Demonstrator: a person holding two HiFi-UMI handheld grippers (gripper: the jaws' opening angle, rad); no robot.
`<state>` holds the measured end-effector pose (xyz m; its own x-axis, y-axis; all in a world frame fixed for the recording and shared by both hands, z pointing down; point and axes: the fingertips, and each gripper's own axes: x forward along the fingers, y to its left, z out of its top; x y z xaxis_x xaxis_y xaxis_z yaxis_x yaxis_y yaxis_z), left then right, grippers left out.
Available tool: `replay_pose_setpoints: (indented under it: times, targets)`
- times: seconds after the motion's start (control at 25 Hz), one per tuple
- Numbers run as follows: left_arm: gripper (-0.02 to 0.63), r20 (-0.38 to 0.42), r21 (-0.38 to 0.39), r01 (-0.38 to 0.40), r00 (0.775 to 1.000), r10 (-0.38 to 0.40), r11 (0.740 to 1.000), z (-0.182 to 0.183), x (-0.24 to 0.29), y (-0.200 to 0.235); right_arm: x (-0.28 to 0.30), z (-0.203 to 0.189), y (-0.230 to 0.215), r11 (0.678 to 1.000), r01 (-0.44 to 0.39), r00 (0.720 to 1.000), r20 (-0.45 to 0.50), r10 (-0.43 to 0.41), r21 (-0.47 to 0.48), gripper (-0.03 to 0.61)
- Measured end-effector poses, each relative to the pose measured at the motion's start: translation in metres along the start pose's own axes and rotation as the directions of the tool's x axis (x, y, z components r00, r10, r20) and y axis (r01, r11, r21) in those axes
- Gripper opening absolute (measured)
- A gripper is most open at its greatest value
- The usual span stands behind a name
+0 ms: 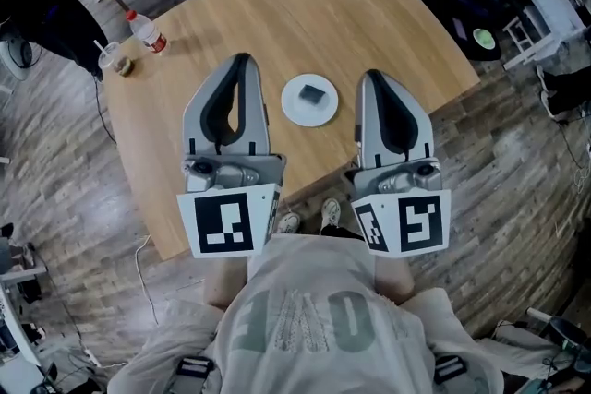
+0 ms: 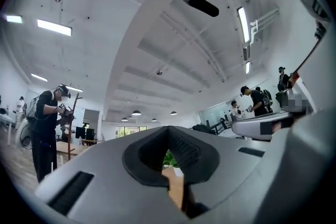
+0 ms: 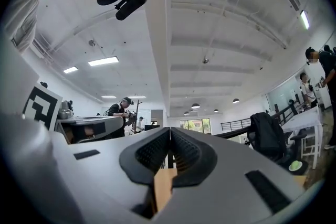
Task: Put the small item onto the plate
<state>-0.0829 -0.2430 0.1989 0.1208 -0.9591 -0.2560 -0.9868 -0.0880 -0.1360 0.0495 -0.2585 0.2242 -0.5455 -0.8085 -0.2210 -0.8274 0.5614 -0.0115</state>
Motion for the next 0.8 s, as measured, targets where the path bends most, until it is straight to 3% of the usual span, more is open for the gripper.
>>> replay_pose_setpoints:
  times: [0.6,0.8]
  targets:
    - [0.009,0.022,-0.051,-0.037,0.999,0.038,0.998,0.004,-0.008,0.023,-0.002,-0.006,0.007,0.998,0.039,0.998,-0.037,-0.041,-0.055,0.017]
    - [0.009,0.017,-0.053,-0.016,1.000,0.017,0.998,0.003,-0.006,0.017,-0.005,-0.006,0.005,0.997,0.044,0.998,-0.041,-0.047,-0.062,0.017]
